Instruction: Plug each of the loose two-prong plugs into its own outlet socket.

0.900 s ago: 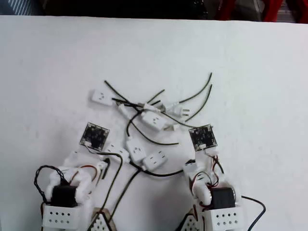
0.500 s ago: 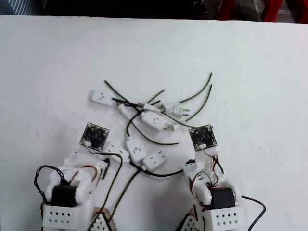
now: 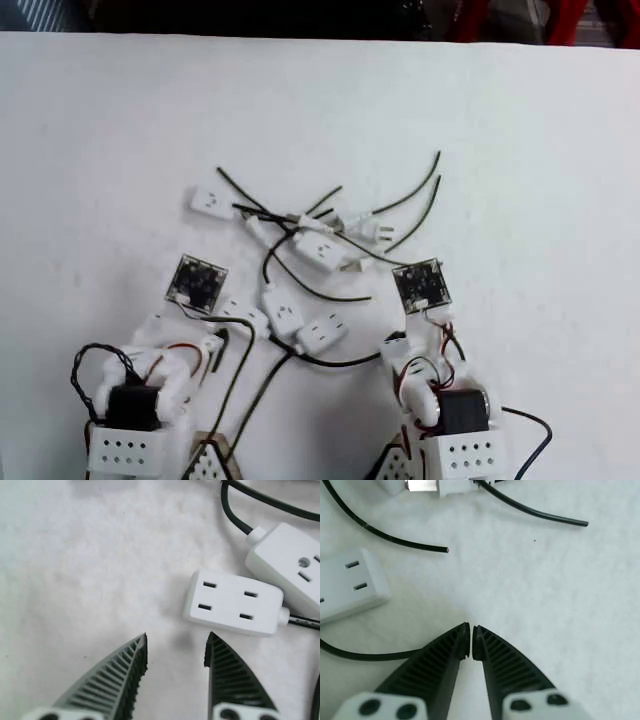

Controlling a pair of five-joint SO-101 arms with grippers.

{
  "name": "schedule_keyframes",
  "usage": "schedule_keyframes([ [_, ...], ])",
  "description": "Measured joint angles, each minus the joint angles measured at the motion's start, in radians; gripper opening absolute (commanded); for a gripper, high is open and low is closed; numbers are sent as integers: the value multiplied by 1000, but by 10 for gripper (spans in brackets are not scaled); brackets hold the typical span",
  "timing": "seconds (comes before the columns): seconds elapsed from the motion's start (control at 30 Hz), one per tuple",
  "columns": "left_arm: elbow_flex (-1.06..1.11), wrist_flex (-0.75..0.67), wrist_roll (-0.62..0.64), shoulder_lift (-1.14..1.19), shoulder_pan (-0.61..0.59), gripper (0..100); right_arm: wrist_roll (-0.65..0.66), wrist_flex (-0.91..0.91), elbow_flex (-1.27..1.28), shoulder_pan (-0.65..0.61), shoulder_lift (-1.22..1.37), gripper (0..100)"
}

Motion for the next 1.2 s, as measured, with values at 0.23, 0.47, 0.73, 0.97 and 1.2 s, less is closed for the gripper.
schedule_keyframes([
  [0.23, 0, 0, 0, 0, 0, 196, 0, 0, 0, 0, 0, 18],
  [0.47, 0, 0, 0, 0, 0, 197, 0, 0, 0, 0, 0, 18],
  [0.73, 0, 0, 0, 0, 0, 199, 0, 0, 0, 0, 0, 18],
  [0.97, -31, -17, 0, -2, 0, 199, 0, 0, 0, 0, 0, 18],
  [1.2, -60, -28, 0, -2, 0, 196, 0, 0, -12, 49, 0, 18],
])
